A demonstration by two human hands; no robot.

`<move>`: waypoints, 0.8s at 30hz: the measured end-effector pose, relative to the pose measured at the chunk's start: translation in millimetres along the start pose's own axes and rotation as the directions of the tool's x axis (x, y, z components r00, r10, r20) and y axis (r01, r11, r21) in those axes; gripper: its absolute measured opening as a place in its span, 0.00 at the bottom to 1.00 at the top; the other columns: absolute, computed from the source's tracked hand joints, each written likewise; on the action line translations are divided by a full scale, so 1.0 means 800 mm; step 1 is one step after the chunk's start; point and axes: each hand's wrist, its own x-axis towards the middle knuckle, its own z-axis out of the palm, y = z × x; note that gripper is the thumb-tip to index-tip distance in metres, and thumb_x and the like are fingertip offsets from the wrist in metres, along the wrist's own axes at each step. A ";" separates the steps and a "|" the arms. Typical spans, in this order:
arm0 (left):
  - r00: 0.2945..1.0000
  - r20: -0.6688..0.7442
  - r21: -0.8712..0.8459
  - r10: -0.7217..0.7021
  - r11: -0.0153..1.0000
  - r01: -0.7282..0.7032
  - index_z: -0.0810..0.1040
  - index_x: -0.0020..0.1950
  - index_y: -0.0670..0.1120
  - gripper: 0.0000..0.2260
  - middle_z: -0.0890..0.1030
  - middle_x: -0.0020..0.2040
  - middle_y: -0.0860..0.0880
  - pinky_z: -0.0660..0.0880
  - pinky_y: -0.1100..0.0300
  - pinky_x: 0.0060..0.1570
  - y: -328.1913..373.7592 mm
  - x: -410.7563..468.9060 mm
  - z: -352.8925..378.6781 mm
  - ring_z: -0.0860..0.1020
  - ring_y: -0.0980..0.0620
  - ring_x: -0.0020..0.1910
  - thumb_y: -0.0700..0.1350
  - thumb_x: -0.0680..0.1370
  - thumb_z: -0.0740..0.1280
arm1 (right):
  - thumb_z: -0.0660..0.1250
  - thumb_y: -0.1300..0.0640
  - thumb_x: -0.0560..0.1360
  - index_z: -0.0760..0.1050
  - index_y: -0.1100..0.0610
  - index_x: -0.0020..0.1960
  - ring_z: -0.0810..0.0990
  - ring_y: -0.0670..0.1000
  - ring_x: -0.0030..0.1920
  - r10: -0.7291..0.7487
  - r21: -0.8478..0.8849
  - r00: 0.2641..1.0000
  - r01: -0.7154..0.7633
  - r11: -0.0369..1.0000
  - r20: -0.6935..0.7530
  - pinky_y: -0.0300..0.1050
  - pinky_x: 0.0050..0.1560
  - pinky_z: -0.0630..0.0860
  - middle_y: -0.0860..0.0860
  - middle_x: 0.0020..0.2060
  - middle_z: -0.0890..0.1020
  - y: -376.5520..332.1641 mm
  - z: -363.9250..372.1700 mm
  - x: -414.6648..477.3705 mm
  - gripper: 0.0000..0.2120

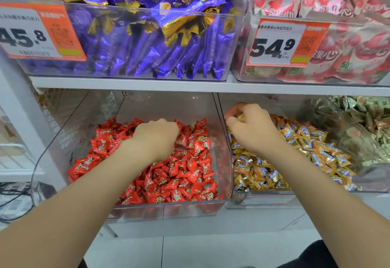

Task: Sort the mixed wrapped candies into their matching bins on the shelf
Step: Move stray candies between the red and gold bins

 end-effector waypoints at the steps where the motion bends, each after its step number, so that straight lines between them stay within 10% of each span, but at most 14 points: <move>1: 0.998 -0.064 0.018 0.027 0.999 -0.026 0.72 0.69 0.51 0.20 0.80 0.56 0.43 0.76 0.47 0.45 0.005 0.004 0.003 0.82 0.37 0.55 0.37 0.78 0.65 | 0.63 0.56 0.80 0.81 0.52 0.52 0.74 0.50 0.26 0.004 0.000 1.000 -0.004 1.000 -0.001 0.41 0.26 0.71 0.59 0.34 0.85 0.000 0.000 0.000 0.08; 7: 0.967 -0.195 -0.257 0.162 0.944 -0.209 0.77 0.61 0.58 0.08 0.84 0.54 0.47 0.81 0.44 0.49 0.035 0.051 0.034 0.82 0.39 0.53 0.50 0.85 0.61 | 0.63 0.56 0.80 0.80 0.51 0.51 0.74 0.46 0.24 0.016 0.013 1.000 -0.016 1.000 -0.010 0.41 0.27 0.73 0.57 0.32 0.84 0.002 0.004 0.002 0.07; 13: 0.936 0.180 -0.201 0.302 0.943 -0.266 0.67 0.76 0.52 0.23 0.77 0.61 0.42 0.78 0.48 0.54 0.035 0.077 0.055 0.79 0.39 0.59 0.44 0.82 0.68 | 0.64 0.57 0.79 0.80 0.50 0.51 0.72 0.44 0.23 0.000 0.025 1.000 0.000 1.000 0.016 0.37 0.25 0.70 0.50 0.26 0.79 0.007 0.006 0.001 0.06; 24: 0.928 0.144 -0.056 0.344 0.939 -0.339 0.76 0.63 0.44 0.12 0.73 0.51 0.47 0.78 0.47 0.54 0.027 0.062 0.063 0.79 0.41 0.55 0.50 0.84 0.67 | 0.65 0.58 0.79 0.82 0.51 0.53 0.67 0.45 0.19 -0.019 0.050 0.999 0.017 0.999 0.046 0.34 0.22 0.66 0.49 0.24 0.76 0.010 0.001 -0.003 0.08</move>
